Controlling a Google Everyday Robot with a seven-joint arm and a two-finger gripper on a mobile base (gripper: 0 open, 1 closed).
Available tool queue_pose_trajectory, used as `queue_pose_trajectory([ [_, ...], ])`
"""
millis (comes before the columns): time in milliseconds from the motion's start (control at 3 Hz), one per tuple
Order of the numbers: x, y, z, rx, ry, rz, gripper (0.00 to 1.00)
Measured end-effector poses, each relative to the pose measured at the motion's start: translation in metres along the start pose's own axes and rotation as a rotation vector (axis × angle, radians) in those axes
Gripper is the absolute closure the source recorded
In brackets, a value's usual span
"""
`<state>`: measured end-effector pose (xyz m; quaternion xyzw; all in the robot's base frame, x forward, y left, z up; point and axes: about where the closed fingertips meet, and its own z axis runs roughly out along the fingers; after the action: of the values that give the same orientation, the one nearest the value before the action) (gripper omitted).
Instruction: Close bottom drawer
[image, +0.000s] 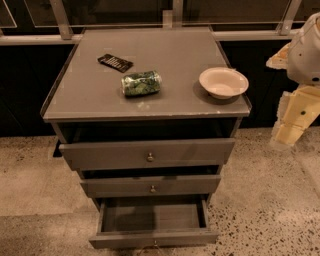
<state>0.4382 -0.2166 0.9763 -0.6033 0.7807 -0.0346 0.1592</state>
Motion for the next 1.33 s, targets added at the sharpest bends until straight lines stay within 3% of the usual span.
queue_pose_trajectory([
  [333,0.0,0.0,0.0,0.0,0.0,0.0,0.0],
  [667,0.007,0.005,0.018,0.002,-0.04,-0.002,0.0],
  [1000,0.028,0.034,0.089,-0.059,-0.163,0.017,0.0],
  [1333,0.051,0.077,0.176,-0.136,-0.298,0.079,0.0],
])
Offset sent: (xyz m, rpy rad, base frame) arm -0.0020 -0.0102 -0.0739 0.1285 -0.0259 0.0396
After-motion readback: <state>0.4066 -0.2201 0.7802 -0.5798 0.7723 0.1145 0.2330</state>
